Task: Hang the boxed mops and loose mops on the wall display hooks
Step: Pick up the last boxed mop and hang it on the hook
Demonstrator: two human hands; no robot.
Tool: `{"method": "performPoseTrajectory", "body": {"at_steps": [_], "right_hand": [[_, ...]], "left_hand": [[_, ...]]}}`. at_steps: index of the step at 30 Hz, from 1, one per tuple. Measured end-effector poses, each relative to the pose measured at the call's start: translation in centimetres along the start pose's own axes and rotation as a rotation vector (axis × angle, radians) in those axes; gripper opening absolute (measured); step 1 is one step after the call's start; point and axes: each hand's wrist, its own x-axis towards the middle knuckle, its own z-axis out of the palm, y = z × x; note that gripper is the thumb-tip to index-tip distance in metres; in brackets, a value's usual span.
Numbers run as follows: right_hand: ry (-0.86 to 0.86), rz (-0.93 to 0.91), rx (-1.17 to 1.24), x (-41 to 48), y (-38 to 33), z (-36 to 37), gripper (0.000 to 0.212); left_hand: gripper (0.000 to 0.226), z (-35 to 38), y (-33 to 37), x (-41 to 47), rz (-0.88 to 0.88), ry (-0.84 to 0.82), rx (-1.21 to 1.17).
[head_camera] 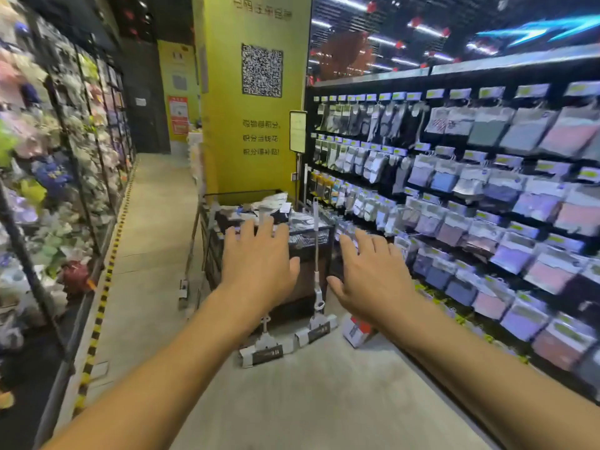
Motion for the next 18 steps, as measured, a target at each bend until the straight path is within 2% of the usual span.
{"method": "performPoseTrajectory", "body": {"at_steps": [7, 11, 18], "right_hand": [[-0.063, 0.190, -0.039, 4.3, 7.3, 5.1, 0.080], [-0.096, 0.239, -0.060, 7.5, 11.6, 8.4, 0.079], [-0.134, 0.254, -0.050, 15.3, 19.1, 14.1, 0.078]], "left_hand": [[0.060, 6.6, 5.6, 8.2, 0.167, -0.073, -0.041], [0.057, 10.4, 9.3, 12.5, 0.250, -0.089, -0.030], [0.061, 16.2, 15.2, 21.0, 0.259, -0.140, -0.016]]}}
